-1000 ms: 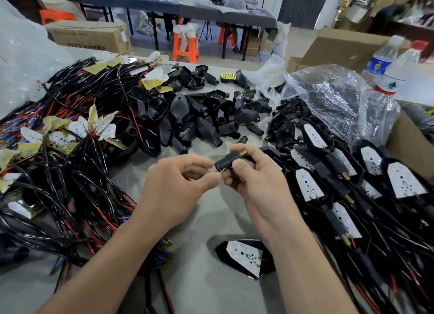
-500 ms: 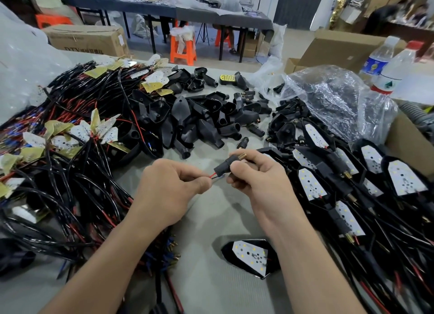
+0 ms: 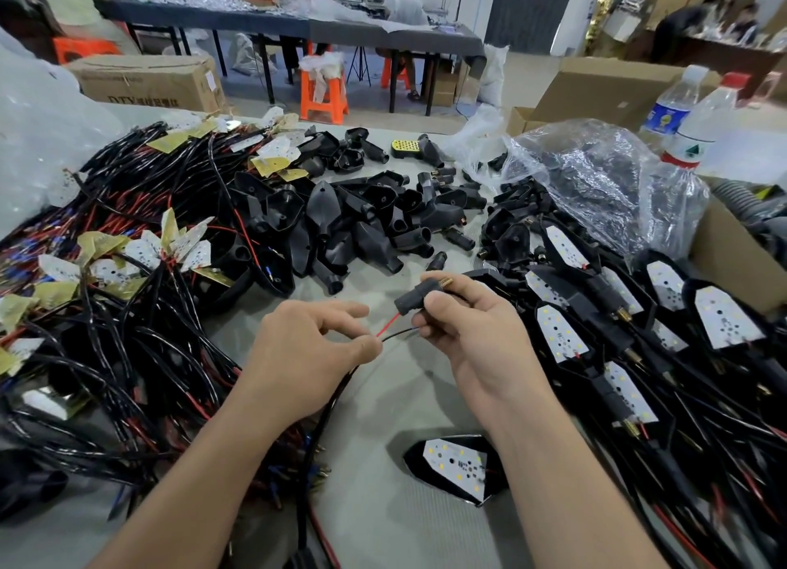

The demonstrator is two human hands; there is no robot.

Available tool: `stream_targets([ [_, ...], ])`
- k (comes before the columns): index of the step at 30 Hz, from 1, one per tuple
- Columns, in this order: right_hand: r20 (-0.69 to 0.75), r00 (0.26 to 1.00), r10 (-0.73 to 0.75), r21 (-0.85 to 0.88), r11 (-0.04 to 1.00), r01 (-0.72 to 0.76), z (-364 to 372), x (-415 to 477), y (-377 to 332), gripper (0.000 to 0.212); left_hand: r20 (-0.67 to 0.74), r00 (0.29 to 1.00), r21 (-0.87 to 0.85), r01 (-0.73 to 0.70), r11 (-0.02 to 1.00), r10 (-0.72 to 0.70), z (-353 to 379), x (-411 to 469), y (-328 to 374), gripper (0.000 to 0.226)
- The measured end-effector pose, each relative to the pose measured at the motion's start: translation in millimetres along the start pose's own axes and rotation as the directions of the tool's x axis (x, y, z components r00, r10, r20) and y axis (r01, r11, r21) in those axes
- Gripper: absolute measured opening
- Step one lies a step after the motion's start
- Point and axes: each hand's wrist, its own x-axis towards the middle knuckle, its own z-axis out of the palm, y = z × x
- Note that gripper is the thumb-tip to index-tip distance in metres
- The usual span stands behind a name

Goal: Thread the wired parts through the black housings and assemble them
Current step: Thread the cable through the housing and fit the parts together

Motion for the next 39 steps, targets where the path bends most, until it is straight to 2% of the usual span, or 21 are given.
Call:
stream_targets([
  [3, 0.082, 0.994, 0.069, -0.110, 0.992, -0.060, 2.5, -3.9, 3.2, 0.020, -0.033, 0.999, -0.029, -0.035, 0.999, 0.034, 2.8, 0.0, -1.3, 0.016],
  [6, 0.091, 0.989, 0.114, -0.170, 0.981, -0.098, 4.3, -5.7, 4.2, 0.018, -0.062, 0.996, -0.065, -0.063, 0.996, 0.059, 5.7, -1.5, -0.3, 0.017],
  [8, 0.073, 0.990, 0.120, -0.154, 0.982, -0.108, 5.6, -4.6, 1.5, 0.012, -0.077, 0.996, -0.108, -0.049, 0.993, 0.041, 6.5, -1.4, 0.5, 0.018],
  [11, 0.016, 0.992, 0.128, -0.096, 0.987, -0.126, 6.6, -2.6, -0.5, 0.030, -0.090, 0.995, -0.099, -0.052, 0.994, 0.043, 7.9, -0.2, 2.1, 0.018],
  [13, -0.014, 0.993, 0.119, -0.094, 0.988, -0.120, 6.1, -2.5, -0.8, 0.033, -0.084, 0.994, -0.087, -0.075, 0.993, 0.068, 8.5, -1.3, 3.5, 0.017],
  [17, -0.053, 0.997, 0.061, -0.051, 0.997, -0.064, 6.1, -4.8, -0.9, 0.033, 0.016, 0.997, -0.168, -0.071, 0.983, 0.074, 9.8, -6.1, 8.0, 0.028],
  [19, -0.030, 0.999, 0.042, -0.041, 0.998, -0.043, 6.1, -5.9, -1.3, 0.034, 0.046, 0.996, -0.178, -0.067, 0.982, 0.077, 10.8, -5.9, 8.1, 0.034],
  [23, 0.041, 0.998, 0.055, -0.093, 0.994, -0.051, 2.4, -4.8, -2.4, 0.031, 0.019, 0.999, -0.190, -0.030, 0.981, 0.034, 12.8, -5.5, 5.6, 0.043],
  [27, 0.086, 0.993, 0.076, -0.109, 0.992, -0.066, -0.1, -5.4, -3.3, 0.028, 0.020, 1.000, -0.204, 0.015, 0.979, -0.011, 14.8, -4.3, 6.9, 0.036],
  [29, 0.045, 0.997, 0.057, -0.087, 0.995, -0.053, 3.5, -6.3, -1.6, 0.031, 0.034, 0.999, -0.222, 0.013, 0.975, -0.005, 16.7, -3.0, 8.7, 0.034],
  [32, -0.093, 0.996, -0.002, 0.066, 0.998, 0.008, 6.3, -5.3, -3.3, 0.033, 0.017, 1.000, -0.214, 0.028, 0.976, -0.025, 19.2, -3.4, 11.0, 0.035],
  [34, -0.124, 0.992, 0.007, 0.111, 0.994, 0.007, 6.3, -5.2, -6.1, 0.029, -0.013, 0.999, -0.207, 0.026, 0.978, -0.029, 19.4, -4.9, 10.8, 0.032],
  [37, -0.043, 0.998, 0.042, -0.023, 0.999, -0.043, 10.1, -9.3, -4.2, 0.023, -0.089, 0.996, -0.184, -0.017, 0.983, 0.001, 17.0, -6.1, 9.3, 0.026],
  [39, 0.019, 0.999, 0.029, -0.128, 0.991, -0.027, 14.2, -11.7, -1.0, 0.024, -0.120, 0.993, -0.128, -0.040, 0.991, 0.025, 15.6, -7.6, 10.3, 0.022],
])
